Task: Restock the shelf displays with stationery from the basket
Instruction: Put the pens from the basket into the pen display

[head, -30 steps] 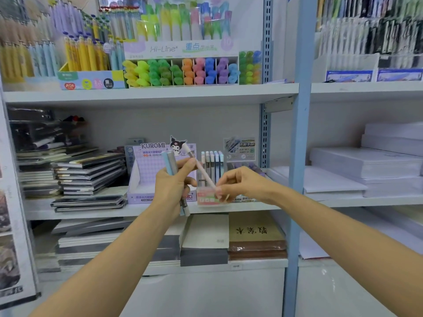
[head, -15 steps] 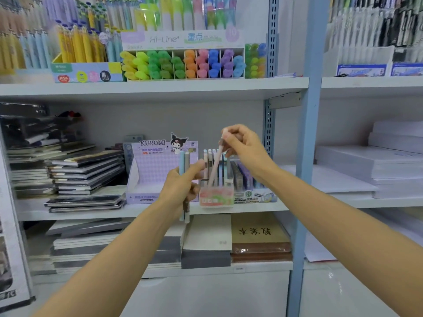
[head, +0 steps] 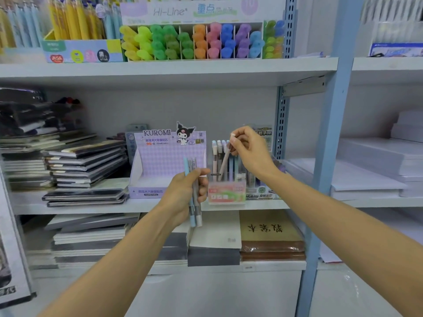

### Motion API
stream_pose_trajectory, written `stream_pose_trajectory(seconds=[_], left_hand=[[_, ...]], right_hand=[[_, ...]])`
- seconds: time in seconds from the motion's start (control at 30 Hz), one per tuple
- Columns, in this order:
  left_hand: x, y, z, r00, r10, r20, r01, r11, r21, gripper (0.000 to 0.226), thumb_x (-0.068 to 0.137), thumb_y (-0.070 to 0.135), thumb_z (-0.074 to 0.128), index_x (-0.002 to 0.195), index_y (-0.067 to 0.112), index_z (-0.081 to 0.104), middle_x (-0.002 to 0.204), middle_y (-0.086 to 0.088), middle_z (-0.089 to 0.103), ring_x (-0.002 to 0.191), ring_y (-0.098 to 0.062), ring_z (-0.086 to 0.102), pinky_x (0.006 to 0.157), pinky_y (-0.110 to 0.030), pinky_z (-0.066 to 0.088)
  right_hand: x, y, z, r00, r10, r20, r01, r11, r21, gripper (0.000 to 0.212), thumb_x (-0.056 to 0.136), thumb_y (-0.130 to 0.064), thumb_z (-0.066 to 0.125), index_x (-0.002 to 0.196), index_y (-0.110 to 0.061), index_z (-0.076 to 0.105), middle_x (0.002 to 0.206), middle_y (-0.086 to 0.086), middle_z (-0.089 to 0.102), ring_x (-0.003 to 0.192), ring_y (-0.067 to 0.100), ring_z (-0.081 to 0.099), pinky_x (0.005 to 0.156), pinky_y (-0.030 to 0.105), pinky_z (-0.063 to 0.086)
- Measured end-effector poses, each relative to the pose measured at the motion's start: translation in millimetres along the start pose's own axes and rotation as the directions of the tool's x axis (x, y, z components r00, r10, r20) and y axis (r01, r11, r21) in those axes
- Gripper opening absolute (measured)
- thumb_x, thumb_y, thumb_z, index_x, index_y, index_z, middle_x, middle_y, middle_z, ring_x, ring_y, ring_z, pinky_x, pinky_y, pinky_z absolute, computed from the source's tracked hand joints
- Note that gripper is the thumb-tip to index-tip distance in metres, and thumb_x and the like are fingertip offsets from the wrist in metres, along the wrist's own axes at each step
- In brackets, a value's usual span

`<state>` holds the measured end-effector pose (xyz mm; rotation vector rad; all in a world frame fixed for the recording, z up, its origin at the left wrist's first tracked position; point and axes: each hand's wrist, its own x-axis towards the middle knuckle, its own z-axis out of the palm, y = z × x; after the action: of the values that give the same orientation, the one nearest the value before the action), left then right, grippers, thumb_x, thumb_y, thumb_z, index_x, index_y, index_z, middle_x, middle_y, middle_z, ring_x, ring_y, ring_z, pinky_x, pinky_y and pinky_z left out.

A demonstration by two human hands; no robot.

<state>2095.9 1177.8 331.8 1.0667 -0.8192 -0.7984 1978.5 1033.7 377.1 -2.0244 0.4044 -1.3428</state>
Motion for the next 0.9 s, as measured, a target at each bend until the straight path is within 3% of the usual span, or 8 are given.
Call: stream_pose_trajectory(seconds=[0.1,0.27,0.4,0.53,0.63,0.77,0.9], left_hand=[[0.8,-3.1,-2.6,0.997,0.046,0.056,-0.049,0.998,0.049,0.028,0.102,0.025,0.045,0.100,0.007,0.066,0.059,0.000,0.054,0.049,-0.010,0.047,0.045,-0.020,0.043],[-1.8,-6.4,-0.7,0.992,0.081,0.097,-0.091,0.990,0.110,0.033,0.102,0.035,0.042,0.113,0.015,0.066,0.070,-0.006,0.067,0.064,-0.016,0.064,0.064,-0.027,0.056],[-5.2,-6.0,0.6,0.992,0.076,0.103,-0.089,0.988,0.123,0.033,0.101,0.039,0.042,0.117,0.020,0.065,0.064,-0.003,0.059,0.055,-0.014,0.056,0.054,-0.023,0.051],[-3.6,-6.5,2.0,0.991,0.080,0.110,-0.093,0.988,0.123,0.034,0.102,0.038,0.041,0.116,0.018,0.064,0.058,0.002,0.044,0.050,-0.011,0.042,0.050,-0.020,0.043],[-2.5,-6.5,2.6,0.992,0.078,0.104,-0.091,0.987,0.129,0.036,0.102,0.038,0.040,0.114,0.013,0.064,0.058,0.002,0.041,0.048,-0.010,0.039,0.049,-0.020,0.041],[-5.5,-6.5,3.8,0.987,0.080,0.142,-0.104,0.979,0.173,0.037,0.102,0.039,0.042,0.113,0.013,0.065,0.057,0.003,0.041,0.048,-0.010,0.038,0.050,-0.021,0.041],[-10.4,-4.1,10.7,0.979,0.077,0.190,-0.119,0.968,0.222,0.038,0.101,0.043,0.042,0.112,0.016,0.066,0.059,0.002,0.048,0.048,-0.011,0.043,0.048,-0.021,0.042]], right_hand=[[1.0,4.0,2.3,0.998,-0.026,0.065,0.031,0.997,-0.071,0.010,0.098,-0.012,0.052,0.101,-0.003,0.056,0.090,0.017,0.067,0.083,0.029,0.066,0.077,0.036,0.056],[2.1,4.5,2.7,0.989,-0.051,0.136,0.067,0.991,-0.116,0.011,0.097,-0.011,0.054,0.103,-0.003,0.057,0.087,0.014,0.068,0.078,0.024,0.067,0.074,0.031,0.056],[-1.4,4.4,6.7,0.993,-0.094,0.076,0.103,0.986,-0.129,0.012,0.094,-0.013,0.060,0.104,-0.009,0.055,0.082,0.010,0.069,0.075,0.018,0.066,0.070,0.024,0.055],[0.9,8.0,8.9,0.987,-0.153,0.042,0.158,0.936,-0.314,0.005,0.088,-0.013,0.067,0.092,-0.009,0.065,0.086,0.001,0.061,0.072,0.005,0.054,0.068,0.017,0.042],[-1.7,8.8,10.2,0.990,-0.129,0.055,0.140,0.912,-0.385,0.011,0.091,-0.016,0.064,0.100,-0.011,0.069,0.093,0.003,0.057,0.073,0.001,0.047,0.072,0.013,0.037],[-10.2,-7.8,5.5,0.991,-0.120,0.052,0.128,0.972,-0.197,0.022,0.095,-0.026,0.059,0.112,-0.015,0.069,0.098,-0.001,0.064,0.081,0.005,0.055,0.074,0.016,0.043],[-18.5,-27.2,-0.3,0.934,-0.012,0.358,-0.006,0.999,0.050,0.022,0.093,-0.023,0.061,0.109,-0.012,0.070,0.100,0.001,0.071,0.089,0.006,0.065,0.080,0.019,0.053]])
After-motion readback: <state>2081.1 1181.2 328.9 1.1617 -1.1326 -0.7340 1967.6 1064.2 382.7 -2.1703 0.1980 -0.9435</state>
